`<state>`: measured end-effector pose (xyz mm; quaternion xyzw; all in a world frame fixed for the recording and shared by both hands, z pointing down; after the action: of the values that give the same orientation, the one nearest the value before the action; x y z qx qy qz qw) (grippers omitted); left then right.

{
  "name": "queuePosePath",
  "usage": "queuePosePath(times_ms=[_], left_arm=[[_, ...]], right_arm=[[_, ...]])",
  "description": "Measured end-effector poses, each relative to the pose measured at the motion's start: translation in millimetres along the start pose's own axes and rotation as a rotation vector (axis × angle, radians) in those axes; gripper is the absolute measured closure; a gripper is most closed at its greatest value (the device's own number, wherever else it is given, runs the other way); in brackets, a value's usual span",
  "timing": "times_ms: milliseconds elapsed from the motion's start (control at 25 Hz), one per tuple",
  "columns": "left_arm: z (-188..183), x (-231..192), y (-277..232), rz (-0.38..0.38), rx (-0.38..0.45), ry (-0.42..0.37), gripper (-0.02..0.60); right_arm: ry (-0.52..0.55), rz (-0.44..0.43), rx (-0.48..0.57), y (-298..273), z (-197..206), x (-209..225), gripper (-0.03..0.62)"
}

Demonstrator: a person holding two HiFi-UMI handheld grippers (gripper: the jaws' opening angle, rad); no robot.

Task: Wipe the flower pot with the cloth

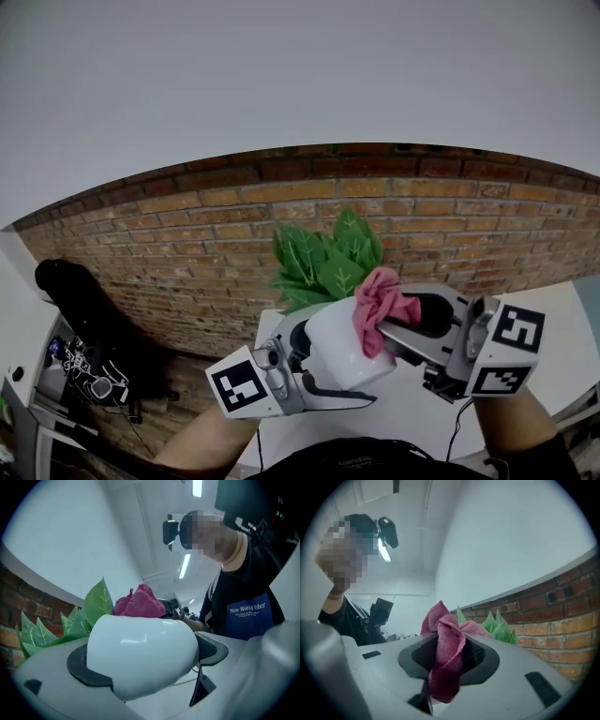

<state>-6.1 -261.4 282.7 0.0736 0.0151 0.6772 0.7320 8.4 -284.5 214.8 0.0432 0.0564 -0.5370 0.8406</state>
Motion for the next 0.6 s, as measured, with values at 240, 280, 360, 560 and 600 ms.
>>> queuePosePath(times_ms=[240,280,360,560,600], left_arm=[[12,-6,-5,-0.069,-0.169,-0.125,0.026],[14,-7,-5,-0.077,-0.187,-0.138,0.026],[17,-10,-6,-0.098,-0.223,-0.162,0.026],[27,-16,-9,-0.144,-0.307,-0.203,0.026],[29,-17,-10,-0.15,-0.315,-0.209,0.026]], right_arm=[[0.256,-0.023,-0.144,-22,6,-24,0.487],[0.298,-0.026,-0.166,-26,7,-28,0.487],[0.386,-0.027,-0.222,-32,13,-36,0.487],[0.593,-0.033,-0.379,-42,35,-56,0.487],[0.632,-0.035,-0.39,-45,38,-60,0.487]])
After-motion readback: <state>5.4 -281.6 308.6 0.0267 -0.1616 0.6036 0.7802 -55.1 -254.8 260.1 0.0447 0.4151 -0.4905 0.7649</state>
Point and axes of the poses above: the fingertips, and each gripper's own axes: y backward along the fingers, x to its right, z out of its underside, the point moved 1 cm from there along y, backward along the fingers, and after that the axes turned 9 degrees about y, right-handed, at the moved point
